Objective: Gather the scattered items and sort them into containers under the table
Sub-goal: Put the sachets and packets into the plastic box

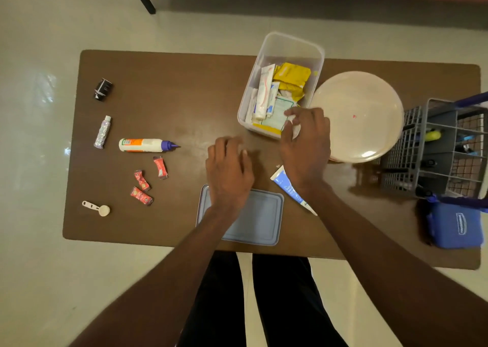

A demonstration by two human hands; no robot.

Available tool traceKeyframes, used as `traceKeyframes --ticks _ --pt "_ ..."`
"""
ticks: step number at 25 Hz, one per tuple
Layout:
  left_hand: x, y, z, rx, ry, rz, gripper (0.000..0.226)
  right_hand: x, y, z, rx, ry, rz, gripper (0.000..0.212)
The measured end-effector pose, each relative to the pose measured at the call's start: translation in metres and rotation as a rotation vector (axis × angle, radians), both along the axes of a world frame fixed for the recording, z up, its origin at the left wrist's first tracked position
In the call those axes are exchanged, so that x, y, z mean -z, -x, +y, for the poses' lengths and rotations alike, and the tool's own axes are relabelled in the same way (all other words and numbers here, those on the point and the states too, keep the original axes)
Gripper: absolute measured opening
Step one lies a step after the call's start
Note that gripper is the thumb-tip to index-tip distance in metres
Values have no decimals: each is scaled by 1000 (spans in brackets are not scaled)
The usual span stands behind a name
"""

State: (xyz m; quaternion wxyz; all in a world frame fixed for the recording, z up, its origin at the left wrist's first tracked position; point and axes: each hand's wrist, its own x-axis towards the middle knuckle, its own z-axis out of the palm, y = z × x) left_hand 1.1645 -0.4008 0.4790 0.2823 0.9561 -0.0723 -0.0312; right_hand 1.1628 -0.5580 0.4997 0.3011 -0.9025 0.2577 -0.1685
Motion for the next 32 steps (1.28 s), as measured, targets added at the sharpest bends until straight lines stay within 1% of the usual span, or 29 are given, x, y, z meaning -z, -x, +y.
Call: traceKeyframes --ticks 3,5,7,10,13,15,17,19,21,23,26,28,30,32 --pt "12 46 35 -26 -103 120 25 10 55 10 17 -78 66 16" --pt "20 71 54 -34 -212 223 33 21 89 15 11 -134 182 16" --pt "27 88 70 -89 -322 318 47 31 113 21 45 -173 320 11" --pt "37 102 90 -193 -380 409 57 43 136 31 122 -161 445 22" --pt "46 107 107 -193 -377 445 52 55 150 30 203 -76 557 38" --pt "49 107 118 -161 -370 451 47 62 155 25 182 -22 611 47" --pt "50 104 122 -116 -351 428 40 66 153 22 141 14 654 51" --pt "53 99 123 -99 -319 422 31 69 147 22 112 48 669 51" --pt "57 91 124 -125 -294 466 25 69 141 23 105 48 669 48" --pt "61 83 124 -130 -251 498 24 69 134 22 118 29 670 44" --pt "63 75 127 -104 -217 492 23 67 122 20 113 29 671 43" --pt "63 69 130 -137 -205 484 24 63 112 18 131 41 683 42" --pt "61 64 133 -197 -160 494 26 58 108 24 198 35 643 39" --pt "59 60 136 -229 -89 501 27 54 111 37 254 -28 548 29"
